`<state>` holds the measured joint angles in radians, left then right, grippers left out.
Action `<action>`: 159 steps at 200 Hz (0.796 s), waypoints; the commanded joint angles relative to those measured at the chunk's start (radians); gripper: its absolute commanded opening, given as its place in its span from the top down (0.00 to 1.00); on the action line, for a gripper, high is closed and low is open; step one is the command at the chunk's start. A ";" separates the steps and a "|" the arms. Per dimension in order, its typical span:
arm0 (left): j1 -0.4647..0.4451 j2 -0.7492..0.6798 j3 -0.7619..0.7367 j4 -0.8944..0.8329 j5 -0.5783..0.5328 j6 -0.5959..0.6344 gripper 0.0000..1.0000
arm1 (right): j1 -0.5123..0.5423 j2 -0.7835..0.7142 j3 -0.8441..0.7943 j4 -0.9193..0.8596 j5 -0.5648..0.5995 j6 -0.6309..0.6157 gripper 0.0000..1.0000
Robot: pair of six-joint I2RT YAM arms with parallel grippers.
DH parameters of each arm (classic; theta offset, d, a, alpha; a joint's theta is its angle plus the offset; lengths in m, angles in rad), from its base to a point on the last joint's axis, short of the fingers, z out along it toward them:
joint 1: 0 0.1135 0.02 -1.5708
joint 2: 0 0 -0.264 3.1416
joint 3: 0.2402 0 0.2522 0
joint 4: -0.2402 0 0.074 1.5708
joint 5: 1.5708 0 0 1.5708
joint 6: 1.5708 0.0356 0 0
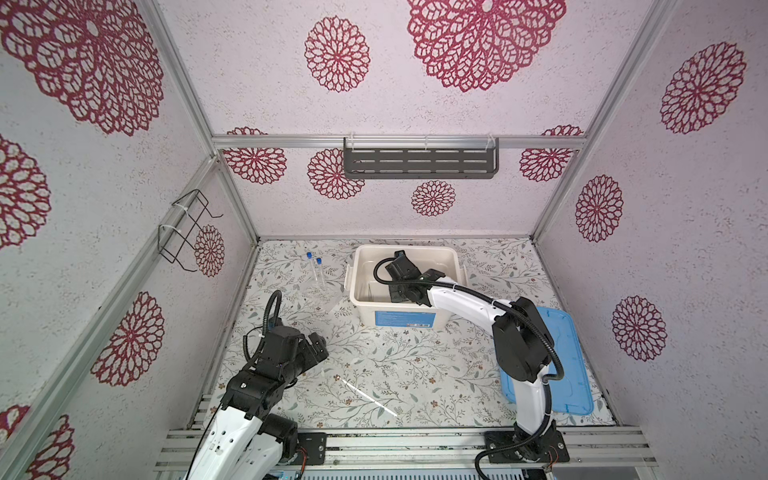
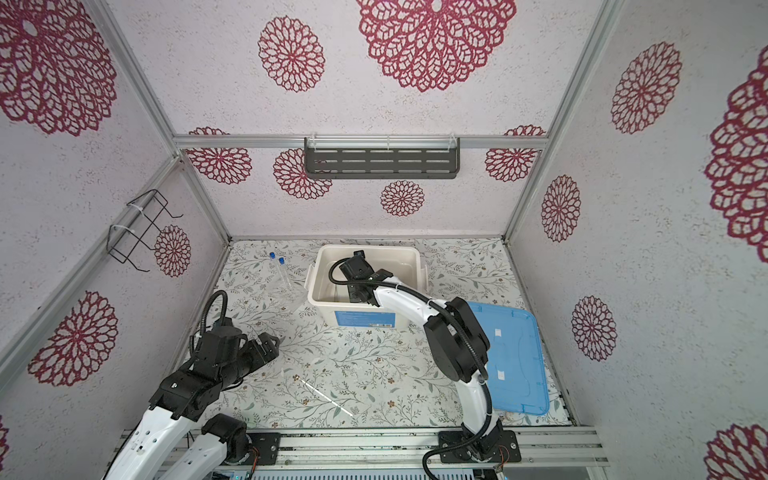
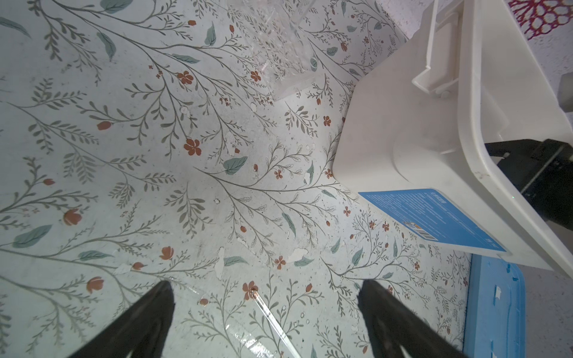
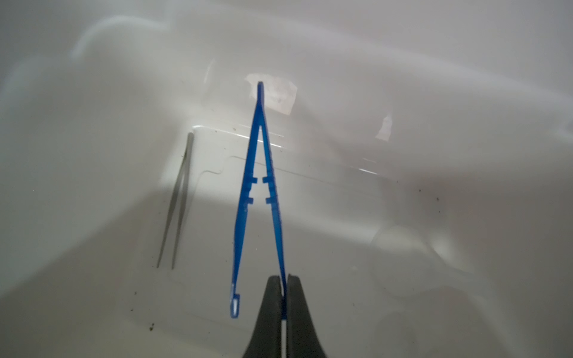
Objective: Organize the chemistry lab equipment
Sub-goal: 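Carry the blue tweezers with the right gripper into the white bin, then lower the blue tweezers into the bin and open the right gripper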
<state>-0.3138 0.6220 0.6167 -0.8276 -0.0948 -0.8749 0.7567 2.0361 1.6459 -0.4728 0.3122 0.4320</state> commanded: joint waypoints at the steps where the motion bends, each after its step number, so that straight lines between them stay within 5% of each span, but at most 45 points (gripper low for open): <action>1: 0.012 0.000 0.024 0.005 -0.006 0.007 0.03 | -0.006 -0.001 0.074 -0.043 -0.022 0.037 1.00; 126: 0.012 0.013 0.017 0.007 -0.008 -0.003 0.03 | -0.040 0.201 0.255 -0.136 -0.151 0.064 1.00; 159: 0.012 0.009 0.017 0.003 -0.010 -0.004 0.03 | -0.040 0.165 0.252 -0.093 -0.132 0.030 0.82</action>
<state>-0.3130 0.6353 0.6167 -0.8280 -0.0948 -0.8722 0.7238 2.2581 1.8637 -0.5953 0.1749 0.4732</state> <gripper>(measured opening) 0.975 0.148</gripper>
